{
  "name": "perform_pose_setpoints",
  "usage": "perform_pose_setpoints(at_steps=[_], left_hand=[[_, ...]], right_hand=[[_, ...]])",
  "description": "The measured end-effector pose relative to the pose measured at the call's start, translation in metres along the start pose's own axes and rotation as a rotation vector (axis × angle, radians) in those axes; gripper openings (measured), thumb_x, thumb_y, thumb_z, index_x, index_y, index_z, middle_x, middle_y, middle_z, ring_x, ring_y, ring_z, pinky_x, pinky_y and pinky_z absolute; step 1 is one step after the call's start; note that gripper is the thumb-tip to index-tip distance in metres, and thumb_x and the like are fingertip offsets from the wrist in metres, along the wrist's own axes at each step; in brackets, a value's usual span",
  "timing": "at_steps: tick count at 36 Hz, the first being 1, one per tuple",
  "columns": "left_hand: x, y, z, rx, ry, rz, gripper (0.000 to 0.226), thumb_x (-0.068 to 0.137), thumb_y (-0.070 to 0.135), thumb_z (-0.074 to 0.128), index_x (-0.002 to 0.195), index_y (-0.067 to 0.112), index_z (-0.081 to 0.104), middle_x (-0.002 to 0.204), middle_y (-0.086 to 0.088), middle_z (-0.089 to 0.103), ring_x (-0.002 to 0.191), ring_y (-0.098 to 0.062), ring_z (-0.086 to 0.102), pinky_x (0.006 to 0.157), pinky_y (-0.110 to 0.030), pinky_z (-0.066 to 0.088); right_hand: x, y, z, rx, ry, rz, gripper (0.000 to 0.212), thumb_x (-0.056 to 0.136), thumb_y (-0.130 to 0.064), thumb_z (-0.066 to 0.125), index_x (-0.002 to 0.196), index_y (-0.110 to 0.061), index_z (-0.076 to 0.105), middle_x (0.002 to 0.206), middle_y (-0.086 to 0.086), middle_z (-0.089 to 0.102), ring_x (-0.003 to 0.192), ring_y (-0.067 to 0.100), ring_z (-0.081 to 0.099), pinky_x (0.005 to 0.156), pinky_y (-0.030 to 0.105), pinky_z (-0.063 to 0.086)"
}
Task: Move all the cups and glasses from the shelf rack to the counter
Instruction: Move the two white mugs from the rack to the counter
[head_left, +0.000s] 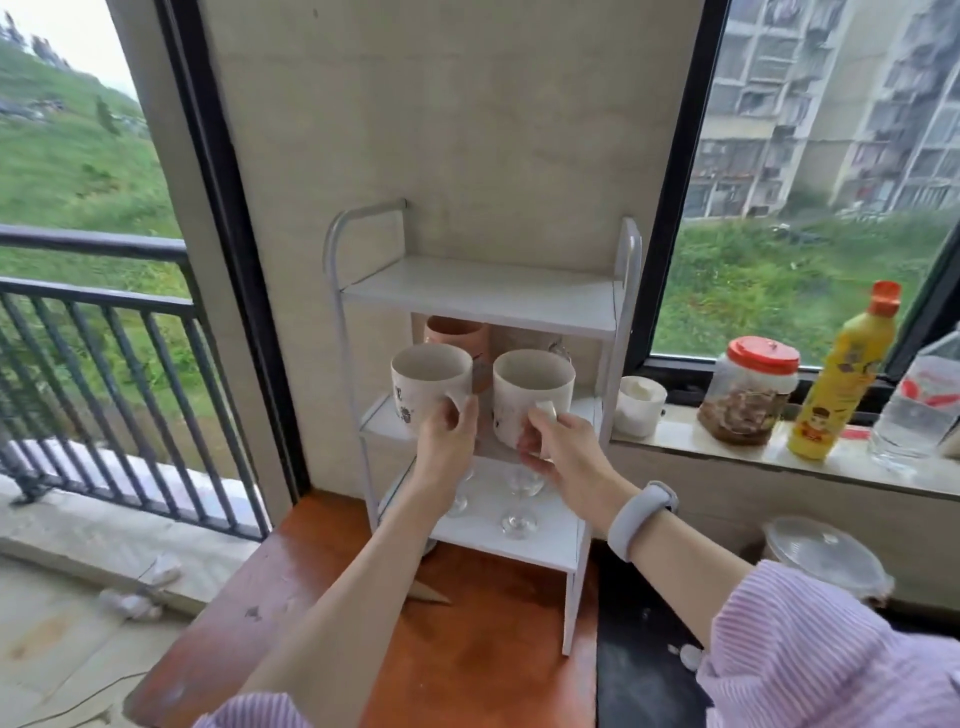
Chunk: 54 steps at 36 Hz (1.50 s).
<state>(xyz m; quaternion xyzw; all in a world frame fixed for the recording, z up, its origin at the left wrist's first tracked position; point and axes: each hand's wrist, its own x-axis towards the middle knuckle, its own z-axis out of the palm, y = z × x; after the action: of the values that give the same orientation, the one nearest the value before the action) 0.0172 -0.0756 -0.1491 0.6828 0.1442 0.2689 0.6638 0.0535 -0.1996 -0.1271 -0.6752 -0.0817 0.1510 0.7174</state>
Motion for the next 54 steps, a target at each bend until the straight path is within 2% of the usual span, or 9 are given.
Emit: perform_pose_setpoints(at_steps=[7,12,20,23,31,36,44,48,54], left_hand=[[0.002,0.002,-0.005,-0.032,0.062,-0.014,0.018,0.095,0.037,0.043,0.079,0.03,0.048,0.079,-0.004,0.049,0.077,-0.018,0.052,0.073,-0.038,0.048],[0.003,-0.002,-0.022,0.102,0.084,0.025,0.029,0.093,0.04,0.045,0.11,0.018,0.055,0.085,0.0,0.061,0.071,-0.012,0.057,0.063,-0.028,0.05],[-0.022,-0.002,-0.042,0.223,0.164,0.102,0.038,0.089,0.036,0.054,0.064,0.009,0.057,0.054,-0.006,0.054,0.052,-0.019,0.05,0.055,-0.037,0.045],[-0.042,-0.004,-0.045,0.235,0.157,0.151,0.048,0.089,0.037,0.055,0.064,-0.003,0.054,0.052,-0.011,0.052,0.049,-0.018,0.048,0.052,-0.033,0.039],[-0.101,-0.017,-0.043,0.224,0.104,0.208,0.044,0.088,0.036,0.057,0.056,0.007,0.049,0.058,-0.027,0.052,0.051,-0.024,0.047,0.048,-0.034,0.038],[-0.142,-0.037,-0.029,0.232,0.033,0.142,0.043,0.086,0.037,0.06,0.05,0.019,0.048,0.044,-0.002,0.048,0.041,-0.012,0.044,0.04,-0.029,0.037],[-0.208,-0.051,0.04,0.219,-0.187,0.129,0.039,0.087,0.031,0.06,0.05,0.025,0.049,0.044,0.007,0.051,0.039,-0.004,0.046,0.04,-0.011,0.033],[-0.247,-0.045,0.097,0.177,-0.34,0.082,0.041,0.087,0.032,0.06,0.052,0.013,0.049,0.048,0.0,0.051,0.044,-0.01,0.043,0.045,-0.021,0.034],[-0.337,-0.028,0.196,0.113,-0.586,0.098,0.042,0.087,0.033,0.059,0.066,-0.002,0.057,0.055,-0.01,0.055,0.053,-0.019,0.047,0.053,-0.034,0.038]], right_hand=[[0.005,-0.013,0.0,0.068,-0.006,0.155,0.032,0.09,-0.031,0.052,0.062,-0.015,0.048,0.046,-0.001,0.04,0.046,0.014,0.035,0.049,0.024,0.033],[0.002,-0.007,-0.003,0.033,-0.012,0.091,0.027,0.09,-0.025,0.051,0.064,-0.017,0.045,0.041,-0.007,0.036,0.046,0.011,0.029,0.048,0.024,0.027],[-0.028,0.013,-0.007,-0.034,0.029,-0.058,0.038,0.085,-0.015,0.047,0.051,-0.022,0.032,0.039,-0.01,0.03,0.041,0.009,0.025,0.048,0.025,0.026],[-0.05,0.02,-0.012,-0.053,0.011,-0.124,0.036,0.085,-0.014,0.048,0.053,-0.02,0.033,0.041,-0.009,0.031,0.043,0.009,0.025,0.049,0.027,0.025],[-0.111,0.056,-0.035,-0.048,0.085,-0.193,0.038,0.087,-0.015,0.052,0.053,-0.018,0.036,0.038,-0.012,0.034,0.039,0.004,0.027,0.045,0.024,0.026],[-0.148,0.094,-0.064,-0.065,0.196,-0.185,0.037,0.089,-0.012,0.054,0.053,-0.013,0.044,0.036,-0.01,0.041,0.037,0.003,0.035,0.04,0.017,0.031],[-0.213,0.131,-0.144,-0.175,0.436,-0.119,0.041,0.084,-0.005,0.055,0.047,-0.017,0.041,0.041,-0.008,0.038,0.039,0.003,0.031,0.044,0.019,0.028],[-0.261,0.137,-0.202,-0.168,0.583,-0.083,0.039,0.083,-0.008,0.057,0.049,-0.016,0.039,0.045,-0.003,0.036,0.048,0.012,0.031,0.05,0.029,0.026],[-0.359,0.139,-0.302,-0.2,0.812,-0.065,0.044,0.082,-0.008,0.059,0.047,-0.019,0.035,0.04,-0.01,0.033,0.04,0.006,0.028,0.04,0.018,0.025]])
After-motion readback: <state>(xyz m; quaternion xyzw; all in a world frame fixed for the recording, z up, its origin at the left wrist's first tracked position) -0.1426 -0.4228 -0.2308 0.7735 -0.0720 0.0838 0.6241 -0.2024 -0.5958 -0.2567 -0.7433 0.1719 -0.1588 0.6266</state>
